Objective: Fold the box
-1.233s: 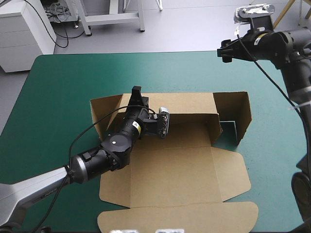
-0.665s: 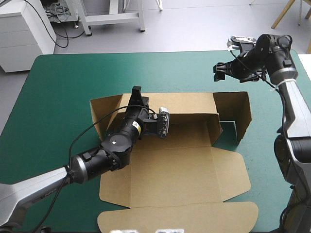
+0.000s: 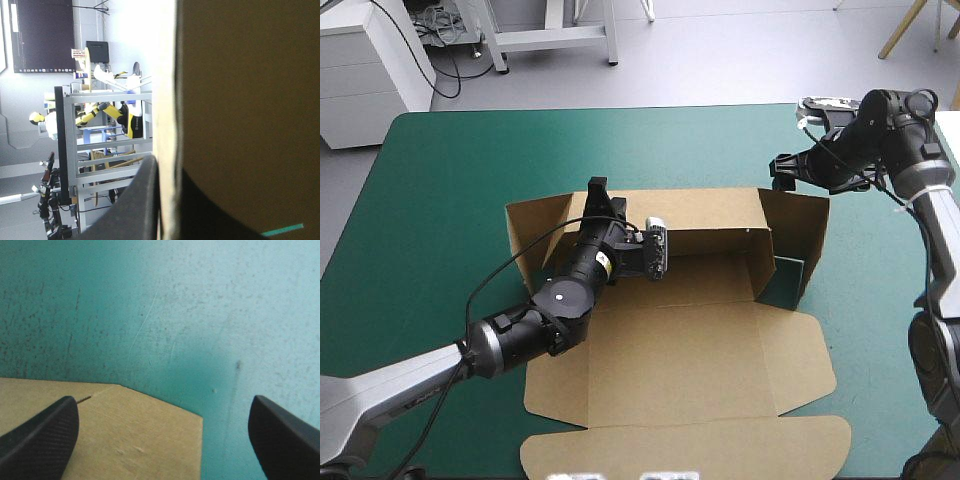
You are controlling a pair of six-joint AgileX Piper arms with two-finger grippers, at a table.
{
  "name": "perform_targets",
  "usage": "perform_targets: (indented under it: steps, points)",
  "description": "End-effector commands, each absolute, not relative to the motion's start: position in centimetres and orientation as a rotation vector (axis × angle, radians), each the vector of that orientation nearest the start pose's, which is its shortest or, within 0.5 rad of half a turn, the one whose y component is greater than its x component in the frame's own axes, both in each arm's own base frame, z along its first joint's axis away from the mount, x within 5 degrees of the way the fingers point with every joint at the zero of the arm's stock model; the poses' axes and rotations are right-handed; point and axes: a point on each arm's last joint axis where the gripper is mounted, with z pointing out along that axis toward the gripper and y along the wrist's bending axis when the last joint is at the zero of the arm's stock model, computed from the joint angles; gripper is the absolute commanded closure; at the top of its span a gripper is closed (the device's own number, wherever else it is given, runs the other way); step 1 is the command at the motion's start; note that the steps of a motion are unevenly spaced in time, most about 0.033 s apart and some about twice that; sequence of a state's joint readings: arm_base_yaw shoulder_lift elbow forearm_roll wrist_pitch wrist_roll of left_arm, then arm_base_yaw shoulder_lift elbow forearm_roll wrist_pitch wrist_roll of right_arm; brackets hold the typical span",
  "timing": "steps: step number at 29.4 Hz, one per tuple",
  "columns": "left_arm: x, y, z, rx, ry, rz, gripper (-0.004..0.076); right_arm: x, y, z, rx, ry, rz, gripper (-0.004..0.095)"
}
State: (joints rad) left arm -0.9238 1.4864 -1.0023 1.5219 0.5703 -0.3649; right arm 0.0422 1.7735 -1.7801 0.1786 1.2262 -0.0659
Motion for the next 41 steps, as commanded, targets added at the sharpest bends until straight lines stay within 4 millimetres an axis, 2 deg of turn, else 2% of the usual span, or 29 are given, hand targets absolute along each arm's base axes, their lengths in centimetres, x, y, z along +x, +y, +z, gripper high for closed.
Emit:
perform_targets:
  steps: [1, 7, 13, 25, 33, 41]
  points:
    - [23.1, -23.0, 31.2, 1.451, 1.303, 0.681, 0.0734, 35.6, 2.6, 38.8, -0.131, 2.589, 0.202, 0.0075]
    - [23.1, -22.9, 31.2, 1.449, 1.306, 0.684, 0.0734, 33.1, 2.5, 38.4, -0.163, 2.616, 0.198, 0.0075]
    - [23.1, -22.9, 31.2, 1.449, 1.306, 0.684, 0.0734, 30.9, 2.4, 36.8, -0.219, 2.616, 0.180, 0.0076]
    - [23.0, -23.2, 31.2, 1.462, 1.291, 0.657, 0.0734, 24.6, 3.1, 34.6, -0.344, 2.268, 0.230, 0.0104]
    - [23.0, -23.3, 31.2, 1.469, 1.284, 0.643, 0.0734, 23.8, 3.7, 33.0, -0.463, 2.339, 0.291, 0.0118]
    - [23.0, -23.3, 31.2, 1.469, 1.283, 0.641, 0.0734, 24.2, 4.4, 33.2, -0.509, 2.268, 0.371, 0.0128]
